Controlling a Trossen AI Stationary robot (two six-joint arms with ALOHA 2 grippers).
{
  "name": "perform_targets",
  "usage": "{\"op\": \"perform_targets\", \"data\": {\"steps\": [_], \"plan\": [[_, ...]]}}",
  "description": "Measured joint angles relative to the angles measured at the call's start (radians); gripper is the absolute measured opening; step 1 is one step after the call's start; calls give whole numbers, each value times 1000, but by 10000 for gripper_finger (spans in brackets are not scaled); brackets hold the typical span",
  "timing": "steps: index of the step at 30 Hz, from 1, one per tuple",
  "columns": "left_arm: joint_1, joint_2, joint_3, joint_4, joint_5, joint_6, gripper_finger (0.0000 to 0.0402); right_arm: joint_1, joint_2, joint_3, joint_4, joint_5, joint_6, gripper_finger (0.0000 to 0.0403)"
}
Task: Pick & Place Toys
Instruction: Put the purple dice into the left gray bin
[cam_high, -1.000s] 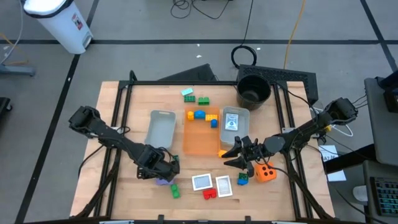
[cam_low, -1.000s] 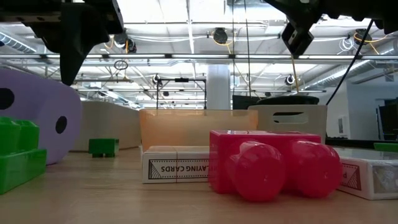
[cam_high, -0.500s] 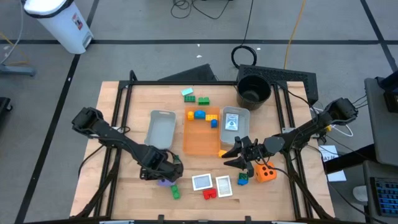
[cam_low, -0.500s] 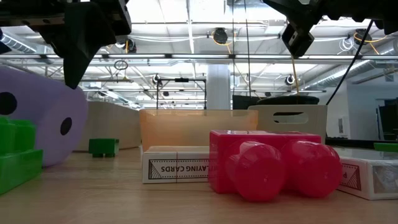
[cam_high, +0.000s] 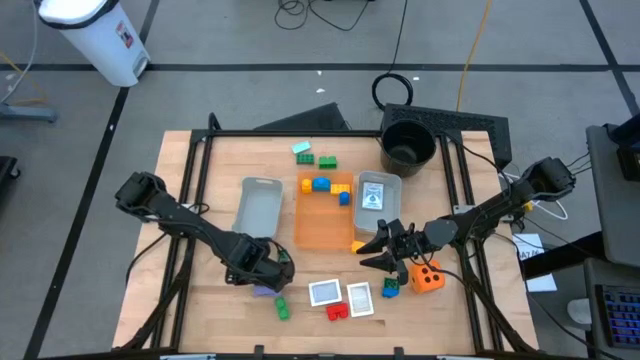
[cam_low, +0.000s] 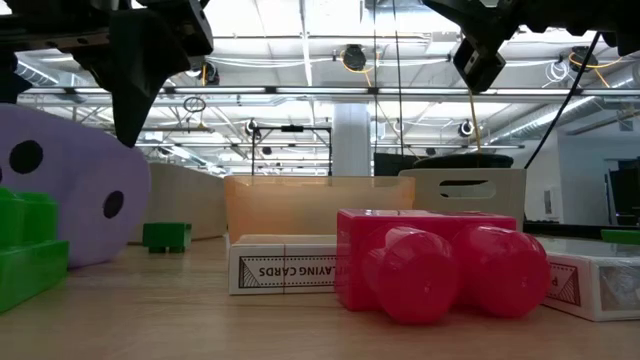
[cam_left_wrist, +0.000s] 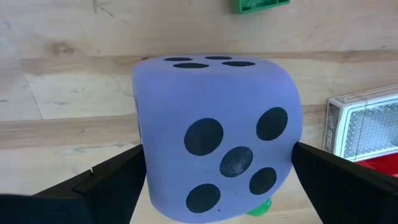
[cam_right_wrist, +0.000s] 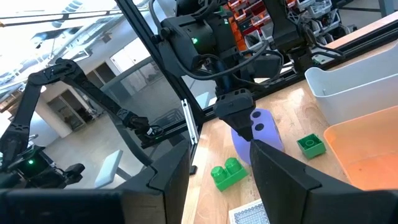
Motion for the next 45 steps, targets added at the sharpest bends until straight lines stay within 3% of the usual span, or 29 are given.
{"op": "perform_targets", "data": {"steps": [16,27,45], "plan": [[3,6,-2,-3,-3,24,394,0,0,0,2,0,0,160],[35,4,-2,-6,40,99,279,0,0,0,2,0,0,160],[51,-20,-2,-28,51,173,184,0,0,0,1,0,0,160]]}}
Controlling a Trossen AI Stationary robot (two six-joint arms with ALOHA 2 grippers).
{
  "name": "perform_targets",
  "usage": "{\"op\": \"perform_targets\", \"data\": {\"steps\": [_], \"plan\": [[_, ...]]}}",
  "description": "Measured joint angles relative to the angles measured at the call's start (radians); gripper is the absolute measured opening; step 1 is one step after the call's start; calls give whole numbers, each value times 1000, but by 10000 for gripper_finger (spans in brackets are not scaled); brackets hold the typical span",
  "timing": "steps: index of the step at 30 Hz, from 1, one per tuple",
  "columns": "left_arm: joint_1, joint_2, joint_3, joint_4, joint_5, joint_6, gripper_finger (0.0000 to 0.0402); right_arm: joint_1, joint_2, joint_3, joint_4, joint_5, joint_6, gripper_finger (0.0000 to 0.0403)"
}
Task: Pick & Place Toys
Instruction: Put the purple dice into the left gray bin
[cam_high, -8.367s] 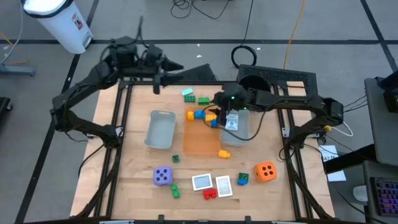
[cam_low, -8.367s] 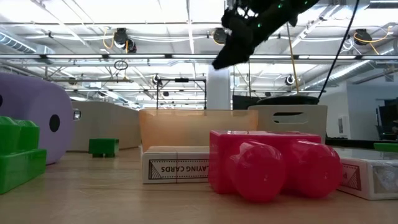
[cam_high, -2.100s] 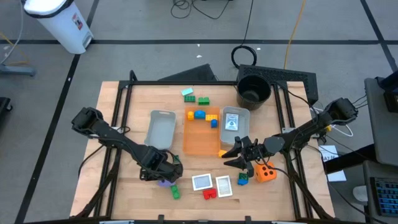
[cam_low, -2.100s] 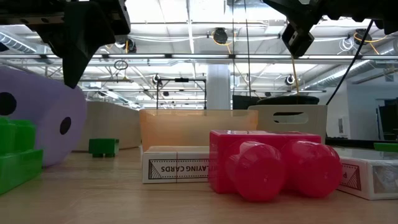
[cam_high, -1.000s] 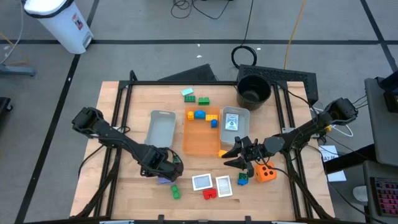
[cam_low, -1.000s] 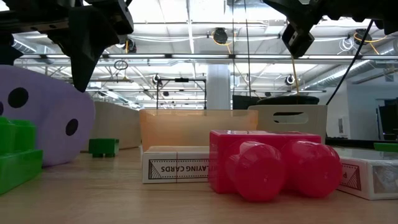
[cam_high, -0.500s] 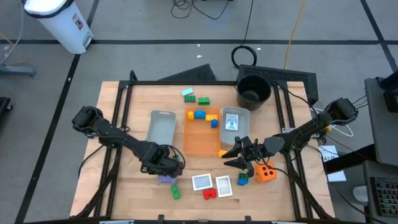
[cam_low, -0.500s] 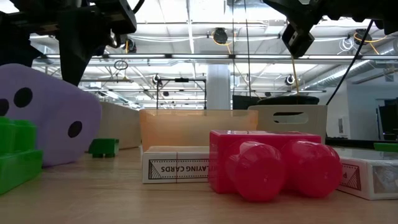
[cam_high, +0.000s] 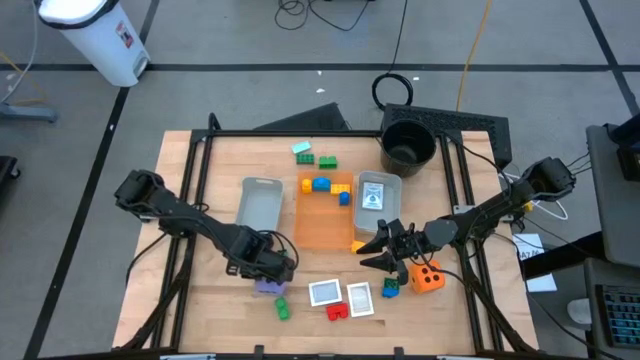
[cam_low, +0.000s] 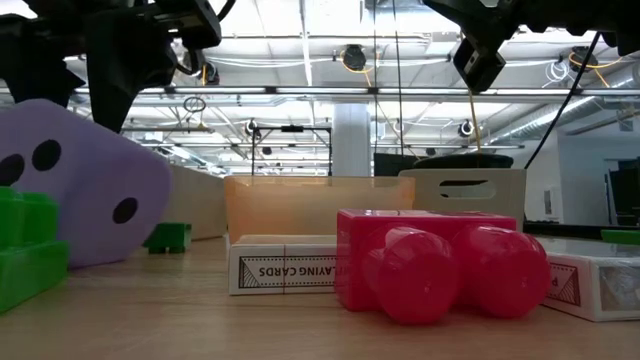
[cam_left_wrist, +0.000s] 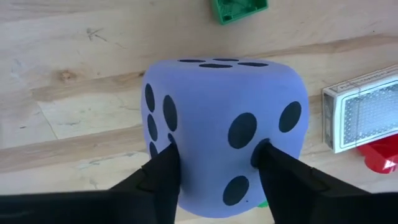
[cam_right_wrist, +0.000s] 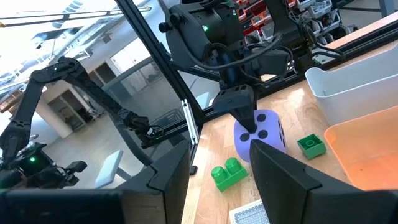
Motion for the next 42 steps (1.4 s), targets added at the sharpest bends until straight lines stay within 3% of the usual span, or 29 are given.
{"op": "perform_targets", "data": {"steps": [14,29,42], "plan": [[9,-64,-3,-55,-63,-4,125,0,0,0,-5,1,0,160],[8,-64,9,-63,-50,4,111,0,0,0,-5,1,0,160],[10,-60,89,-190,-59,36,109,0,0,0,-6,1,0,160]]}}
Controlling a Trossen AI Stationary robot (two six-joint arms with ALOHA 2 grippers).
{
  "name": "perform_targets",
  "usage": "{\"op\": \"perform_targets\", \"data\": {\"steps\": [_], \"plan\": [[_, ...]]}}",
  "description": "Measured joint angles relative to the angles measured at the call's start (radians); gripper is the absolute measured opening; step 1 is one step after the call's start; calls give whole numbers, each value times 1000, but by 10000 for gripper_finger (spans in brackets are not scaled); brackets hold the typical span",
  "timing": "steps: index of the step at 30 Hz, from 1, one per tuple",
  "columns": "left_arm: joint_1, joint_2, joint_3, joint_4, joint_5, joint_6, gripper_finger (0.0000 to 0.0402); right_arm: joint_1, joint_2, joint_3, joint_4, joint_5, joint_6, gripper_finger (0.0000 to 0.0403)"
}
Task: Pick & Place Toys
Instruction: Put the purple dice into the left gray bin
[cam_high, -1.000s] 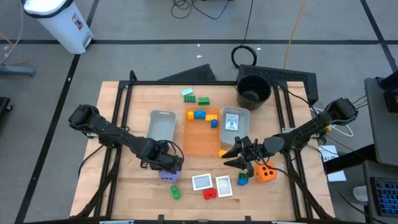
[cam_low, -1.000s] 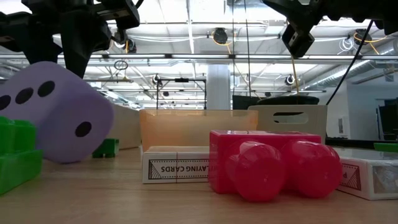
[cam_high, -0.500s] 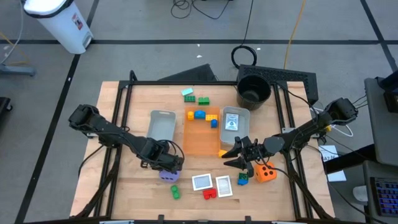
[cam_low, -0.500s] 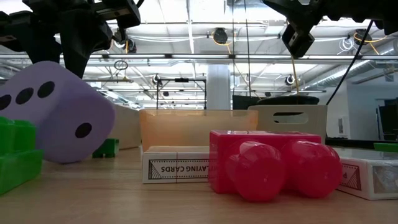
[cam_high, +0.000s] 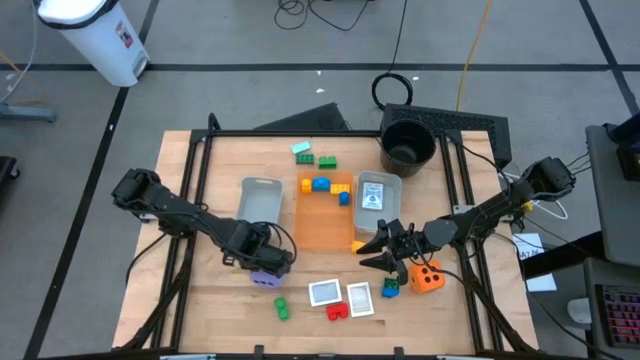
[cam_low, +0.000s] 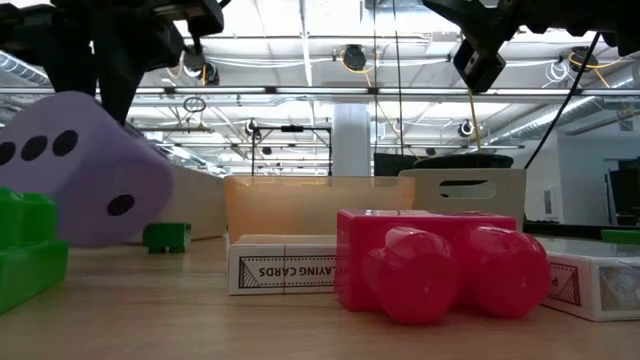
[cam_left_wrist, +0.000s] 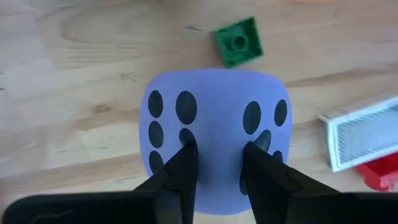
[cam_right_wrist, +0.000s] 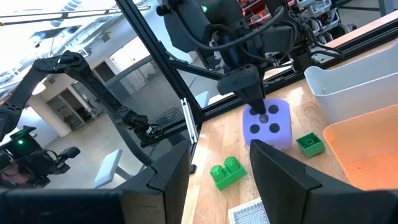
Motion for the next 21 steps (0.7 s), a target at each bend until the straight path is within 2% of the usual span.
{"op": "perform_targets", "data": {"steps": [6,16,21], "plan": [[10,-1,67,-38,-16,29,109,0,0,0,-7,0,0,160],[65,-4,346,-373,-154,107,78,-1,0,0,-7,1,-4,160],[114,-4,468,-493,-246,160,75,-1,0,0,-7,2,-4,160]]}}
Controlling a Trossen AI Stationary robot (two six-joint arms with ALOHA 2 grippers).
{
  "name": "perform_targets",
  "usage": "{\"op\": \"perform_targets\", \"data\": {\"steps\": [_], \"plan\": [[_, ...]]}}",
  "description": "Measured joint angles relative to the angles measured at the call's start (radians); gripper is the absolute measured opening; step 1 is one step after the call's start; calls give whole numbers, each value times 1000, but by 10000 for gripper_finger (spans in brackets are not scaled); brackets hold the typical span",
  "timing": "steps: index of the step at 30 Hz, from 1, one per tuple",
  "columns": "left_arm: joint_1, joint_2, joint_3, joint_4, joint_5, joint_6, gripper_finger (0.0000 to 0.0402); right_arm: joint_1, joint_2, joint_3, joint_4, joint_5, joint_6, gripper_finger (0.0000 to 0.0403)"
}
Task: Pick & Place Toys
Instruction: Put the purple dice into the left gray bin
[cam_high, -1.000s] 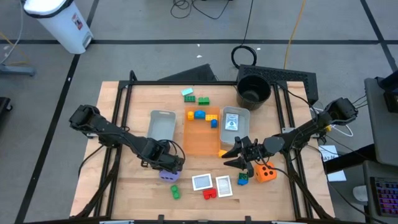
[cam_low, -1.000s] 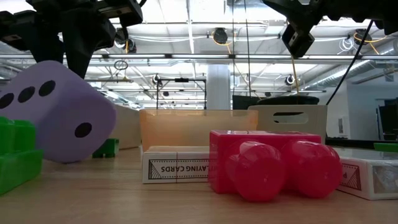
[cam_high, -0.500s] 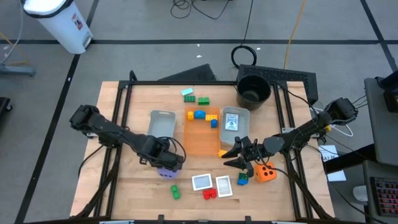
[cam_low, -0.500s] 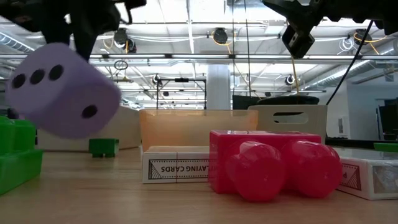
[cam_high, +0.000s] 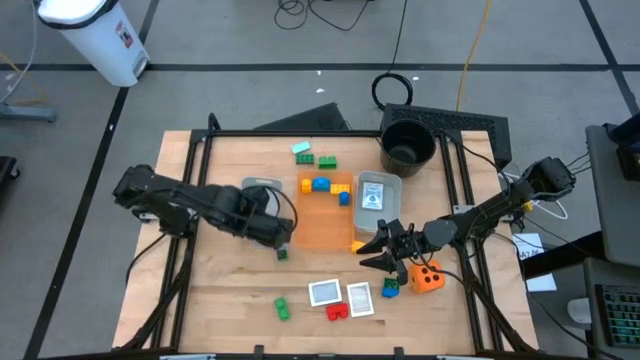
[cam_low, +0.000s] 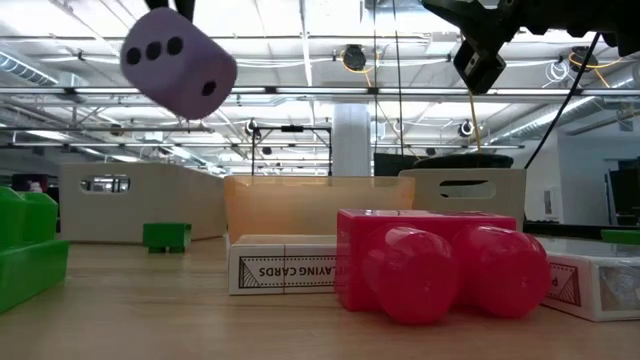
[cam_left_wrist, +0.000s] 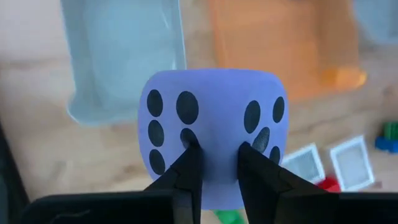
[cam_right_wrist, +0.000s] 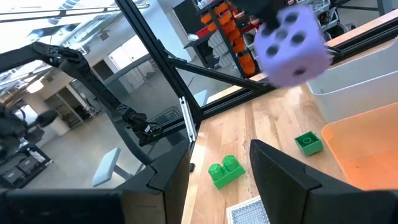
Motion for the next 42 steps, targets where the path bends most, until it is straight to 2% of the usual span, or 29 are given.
{"op": "perform_targets", "data": {"steps": [4,11,18,21,29,37,42], "plan": [[67,-17,23,-5,-66,104,75,0,0,0,0,1,0,160],[240,-33,-20,-6,-67,309,70,-9,0,0,8,2,0,160],[394,-96,-171,-6,-35,419,69,-59,0,0,16,2,59,160],[441,-133,-252,42,-11,472,69,-85,0,0,17,2,68,160],[503,-240,-445,263,39,560,67,-164,0,0,17,2,100,160],[524,-329,-583,370,54,615,66,-217,0,0,32,2,118,160],[530,-427,-692,505,81,656,66,-238,0,0,33,2,136,160]]}}
